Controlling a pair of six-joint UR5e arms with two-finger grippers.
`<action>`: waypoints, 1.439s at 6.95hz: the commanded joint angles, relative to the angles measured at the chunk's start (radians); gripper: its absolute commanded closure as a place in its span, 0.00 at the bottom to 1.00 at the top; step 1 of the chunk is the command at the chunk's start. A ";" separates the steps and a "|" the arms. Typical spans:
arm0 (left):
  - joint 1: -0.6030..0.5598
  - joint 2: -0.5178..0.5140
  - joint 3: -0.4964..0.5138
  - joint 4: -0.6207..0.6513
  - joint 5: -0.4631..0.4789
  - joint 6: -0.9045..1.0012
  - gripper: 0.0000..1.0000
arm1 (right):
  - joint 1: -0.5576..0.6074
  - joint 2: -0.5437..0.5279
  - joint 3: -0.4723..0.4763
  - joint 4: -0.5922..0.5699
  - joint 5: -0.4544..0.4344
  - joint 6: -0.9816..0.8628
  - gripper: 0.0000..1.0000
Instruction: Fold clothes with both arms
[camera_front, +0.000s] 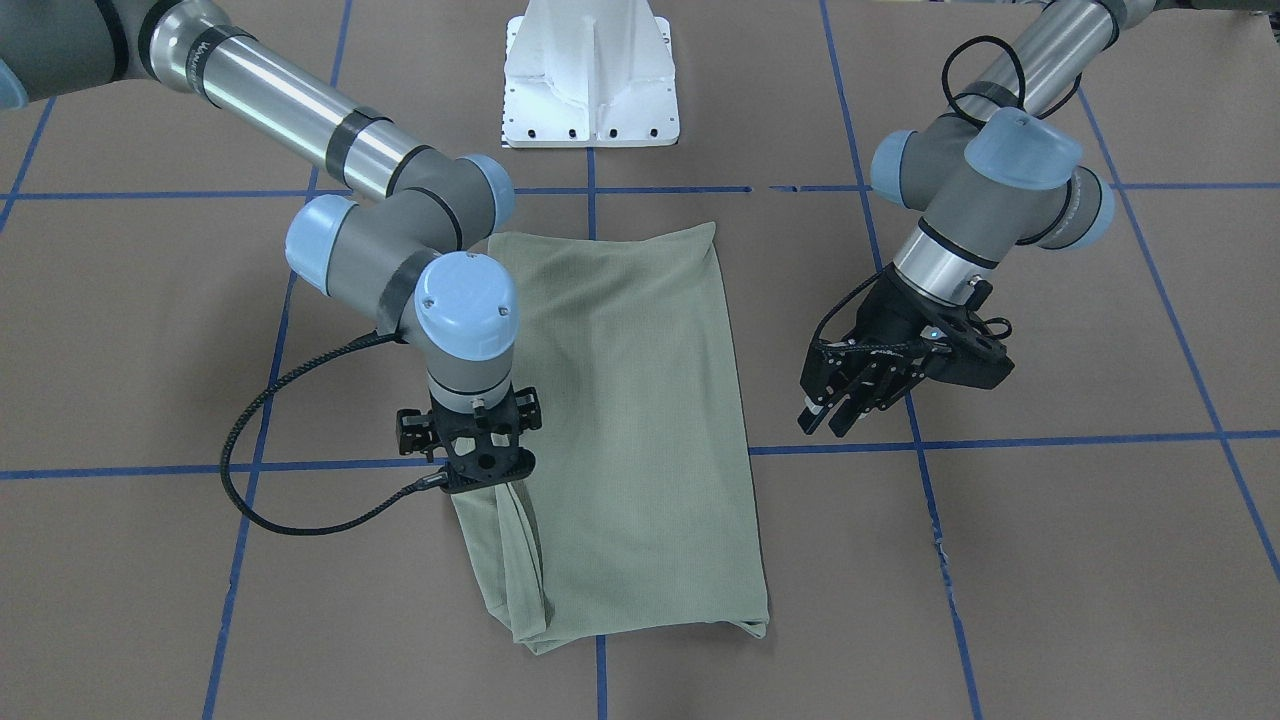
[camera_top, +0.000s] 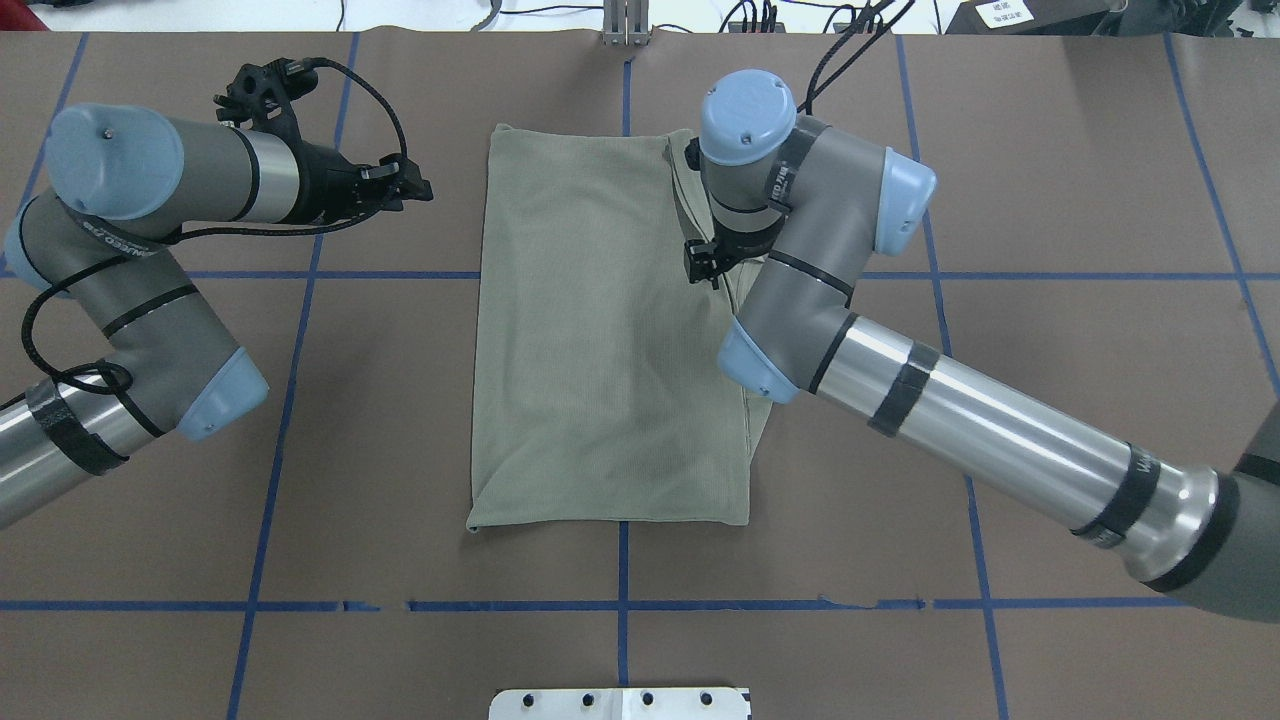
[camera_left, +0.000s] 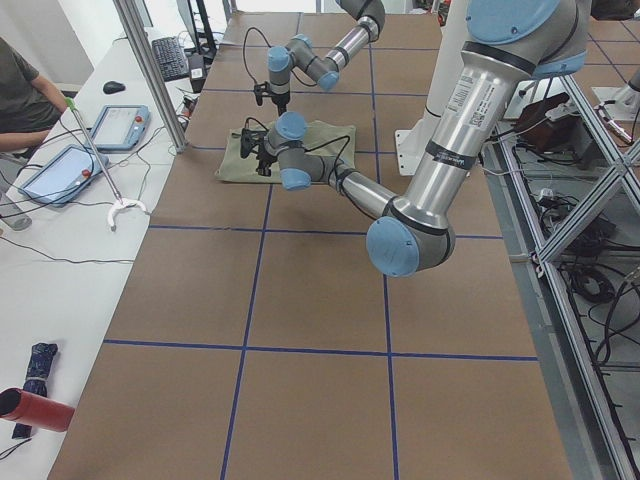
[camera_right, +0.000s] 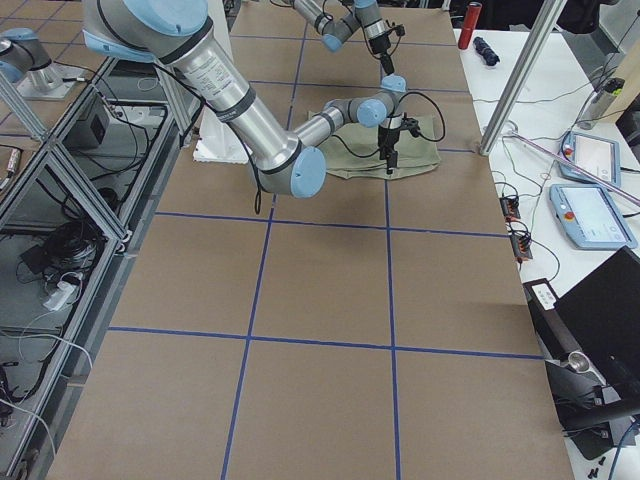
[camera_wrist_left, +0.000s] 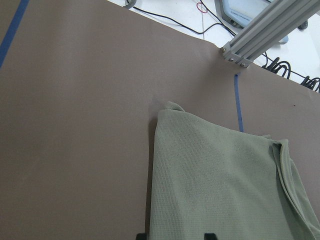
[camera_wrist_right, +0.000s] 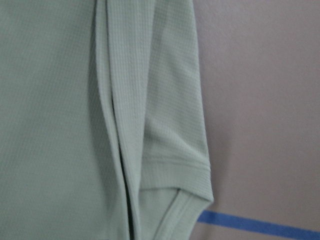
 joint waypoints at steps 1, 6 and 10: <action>0.000 0.006 0.013 -0.003 -0.001 0.000 0.52 | 0.001 0.057 -0.089 0.017 -0.042 0.008 0.00; 0.002 0.011 0.007 -0.006 -0.003 0.002 0.52 | 0.122 -0.054 -0.045 0.013 -0.046 -0.163 0.00; -0.001 0.011 0.004 -0.004 -0.004 0.002 0.52 | -0.020 -0.253 0.433 0.020 -0.070 0.526 0.00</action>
